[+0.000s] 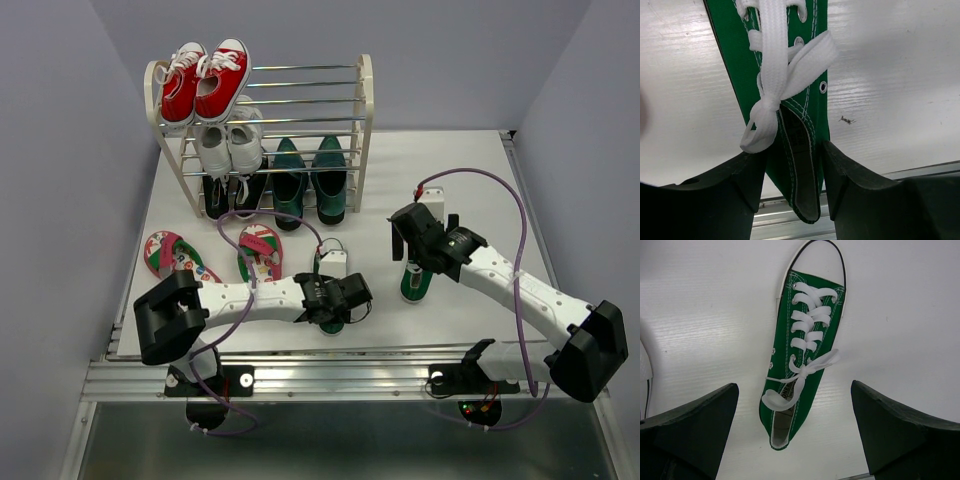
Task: Place and organize the shoes onto the shoe shelf
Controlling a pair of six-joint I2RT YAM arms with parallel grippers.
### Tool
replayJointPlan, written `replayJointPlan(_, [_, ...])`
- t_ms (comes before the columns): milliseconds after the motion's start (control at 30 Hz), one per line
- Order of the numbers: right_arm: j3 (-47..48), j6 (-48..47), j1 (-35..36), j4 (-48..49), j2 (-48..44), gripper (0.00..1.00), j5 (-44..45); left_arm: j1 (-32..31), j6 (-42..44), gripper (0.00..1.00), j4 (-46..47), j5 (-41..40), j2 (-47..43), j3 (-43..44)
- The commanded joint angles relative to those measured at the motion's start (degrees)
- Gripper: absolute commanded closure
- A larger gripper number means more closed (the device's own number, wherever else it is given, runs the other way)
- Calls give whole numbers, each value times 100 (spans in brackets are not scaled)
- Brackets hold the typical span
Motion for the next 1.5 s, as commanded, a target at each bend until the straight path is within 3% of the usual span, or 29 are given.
replayJointPlan(0, [-21,-50,-40,224,-115,0,254,-47,-137,43,-641,-86,118,134])
replayJointPlan(33, [-21,-50,-40,242,-115,0,254,-47,-128,44,-606,-77,144,125])
replayJointPlan(67, [-21,-50,-40,242,-98,0,254,-47,-102,62,-606,-103,188,177])
replayJointPlan(133, [-13,-59,-40,242,-106,0,254,-47,-58,83,-623,-147,224,239])
replayJointPlan(167, [-4,-76,-40,251,-107,0,254,-47,-67,100,-658,-243,250,266])
replayJointPlan(433, [-21,-103,-40,269,-221,0,289,-56,56,100,-949,-1148,-715,599])
replayJointPlan(800, [-39,-173,-40,313,-247,0,342,-74,1294,100,-246,-2027,-2359,766])
replayJointPlan(1000, [-48,-190,-40,339,-247,0,359,-74,2085,100,-228,-2326,-2553,1275])
replayJointPlan(1133, [-83,-199,-40,374,-265,0,333,-74,2884,100,51,-2590,-2536,2109])
replayJointPlan(1367, [-109,-226,-40,392,-317,0,333,-74,4826,100,905,-2161,-2281,3279])
replayJointPlan(1467, [-135,-243,-40,427,-361,0,315,-74,5249,100,1081,-2194,-2141,3727])
